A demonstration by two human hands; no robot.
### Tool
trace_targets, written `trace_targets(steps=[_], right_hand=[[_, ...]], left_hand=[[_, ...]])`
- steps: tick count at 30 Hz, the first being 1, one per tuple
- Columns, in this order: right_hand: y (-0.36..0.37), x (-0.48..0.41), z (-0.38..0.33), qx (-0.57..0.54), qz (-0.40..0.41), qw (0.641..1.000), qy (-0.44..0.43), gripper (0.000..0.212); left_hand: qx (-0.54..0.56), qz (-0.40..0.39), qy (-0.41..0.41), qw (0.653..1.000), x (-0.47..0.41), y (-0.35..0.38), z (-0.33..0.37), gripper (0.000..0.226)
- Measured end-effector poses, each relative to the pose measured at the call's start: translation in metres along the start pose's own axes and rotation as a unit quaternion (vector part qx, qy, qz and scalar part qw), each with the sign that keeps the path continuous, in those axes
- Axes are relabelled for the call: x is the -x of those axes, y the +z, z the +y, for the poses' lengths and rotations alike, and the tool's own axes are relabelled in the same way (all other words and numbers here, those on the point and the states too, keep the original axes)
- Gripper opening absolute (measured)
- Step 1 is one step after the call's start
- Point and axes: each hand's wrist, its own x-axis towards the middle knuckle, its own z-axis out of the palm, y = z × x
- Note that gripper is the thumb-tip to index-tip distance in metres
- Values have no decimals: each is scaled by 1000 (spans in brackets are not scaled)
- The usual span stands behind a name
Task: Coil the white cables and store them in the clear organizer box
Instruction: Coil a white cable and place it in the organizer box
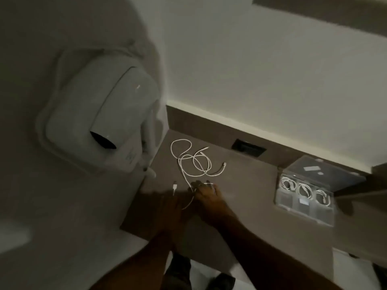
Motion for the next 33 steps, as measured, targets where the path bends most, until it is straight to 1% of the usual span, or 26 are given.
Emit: trace_targets(steps=[1,3,5,7,9,10,12,13,14,16,17,18,19,21,22,23,24,25,26,27,28,29,30,31,32,33], right_hand=[[2,-8,0,-2,-12,1000,4,56],[6,-16,-3,2,-39,999,16,57],[13,-18,-9,-15,-52,998,22,62],[21,-16,-13,-50,-33,998,31,59],[25,-13,-8,-79,2,996,48,48],[25,-13,-4,-99,14,993,56,41],[19,-9,-1,-176,28,982,63,25],[13,-8,0,-221,39,972,67,20],[5,-5,3,-260,60,961,76,16],[-19,2,13,-317,111,936,109,13],[-32,7,20,-335,136,924,123,12],[-45,12,27,-343,159,917,125,12],[-58,19,34,-346,175,914,117,12],[-80,34,43,-364,187,907,103,16],[-89,40,45,-380,195,899,100,18],[-97,47,43,-398,204,889,97,21],[-105,54,40,-418,213,878,94,24],[-112,63,34,-438,216,868,90,29],[-120,73,26,-456,208,861,85,32],[-127,84,17,-464,194,861,77,34],[-135,93,7,-461,174,868,63,35],[-143,104,0,-442,156,882,45,33],[-154,115,-6,-412,138,900,26,30],[-169,125,-8,-377,124,918,5,27],[-189,134,-6,-340,121,932,-14,25],[-211,142,-2,-304,126,944,-29,24]], left_hand=[[-6,-20,3,1000,-6,-1,-2,46],[-11,-4,31,999,-18,-6,-4,49],[38,-39,46,997,-27,-9,-2,49],[72,-7,72,995,-33,-6,-1,38],[124,3,52,991,-33,-5,-1,29],[160,23,37,986,-32,-2,-2,28],[244,3,-5,970,-29,-2,-2,26],[279,-27,-20,960,-29,-6,0,23],[316,-38,-28,948,-32,-9,2,19],[386,-23,-55,920,-37,-22,9,12],[418,-19,-63,906,-39,-34,14,21],[446,-27,-50,893,-41,-46,17,32],[460,-44,-26,887,-41,-63,25,39],[498,-88,26,862,-39,-100,44,43],[541,-117,34,832,-36,-118,55,45],[605,-153,30,781,-33,-137,69,45],[672,-177,35,718,-31,-154,83,44],[733,-177,49,655,-30,-169,97,42],[782,-151,53,602,-31,-183,110,41],[813,-106,41,570,-33,-194,121,37],[823,-52,8,566,-37,-205,129,33],[812,5,-28,583,-41,-215,137,30],[777,59,-44,625,-43,-222,145,28],[733,99,-32,672,-42,-226,151,30],[681,117,5,723,-38,-227,156,31],[632,104,50,766,-31,-228,159,32]])
